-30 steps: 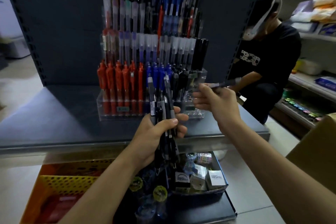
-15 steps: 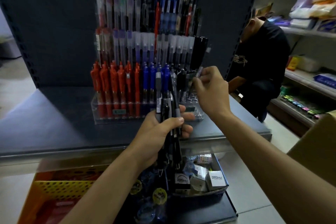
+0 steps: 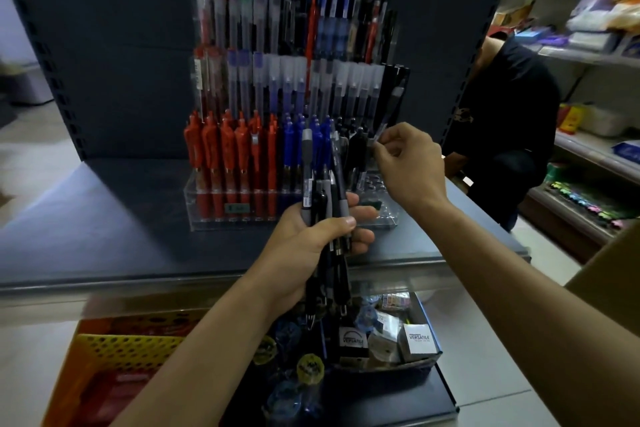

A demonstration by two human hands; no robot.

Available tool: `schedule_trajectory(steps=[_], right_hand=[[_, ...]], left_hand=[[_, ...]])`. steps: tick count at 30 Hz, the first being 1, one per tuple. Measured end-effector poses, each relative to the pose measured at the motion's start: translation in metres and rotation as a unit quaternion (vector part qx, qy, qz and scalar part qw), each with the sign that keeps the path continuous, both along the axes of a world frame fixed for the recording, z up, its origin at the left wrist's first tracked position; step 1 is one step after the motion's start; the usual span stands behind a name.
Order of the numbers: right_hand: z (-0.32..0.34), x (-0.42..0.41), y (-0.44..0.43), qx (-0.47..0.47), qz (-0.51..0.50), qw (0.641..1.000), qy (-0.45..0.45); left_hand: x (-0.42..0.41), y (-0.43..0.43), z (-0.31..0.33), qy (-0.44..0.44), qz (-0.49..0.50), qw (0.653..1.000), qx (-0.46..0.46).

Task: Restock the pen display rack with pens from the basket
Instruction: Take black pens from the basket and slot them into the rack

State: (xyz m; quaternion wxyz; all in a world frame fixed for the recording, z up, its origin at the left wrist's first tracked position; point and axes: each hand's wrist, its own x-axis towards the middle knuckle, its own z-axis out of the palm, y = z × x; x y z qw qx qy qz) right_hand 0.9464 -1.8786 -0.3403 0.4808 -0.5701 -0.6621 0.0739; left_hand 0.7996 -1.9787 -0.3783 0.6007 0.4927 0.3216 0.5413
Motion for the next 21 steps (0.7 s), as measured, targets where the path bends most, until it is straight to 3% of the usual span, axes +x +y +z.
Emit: schedule_trajectory(steps=[7,21], right_hand=[[-0.013,-0.001,-0.008,0.034,-0.005,0.999,0.027],[-0.018,0.002,0.0,-0.009,-0.033,0.998,0.044]], left_hand=[[0.0,-0.002,0.0,0.005,-0.002,1.0,0.001],[0.0,0.001,0.002,-0.011,0.011,1.0,-0.001]])
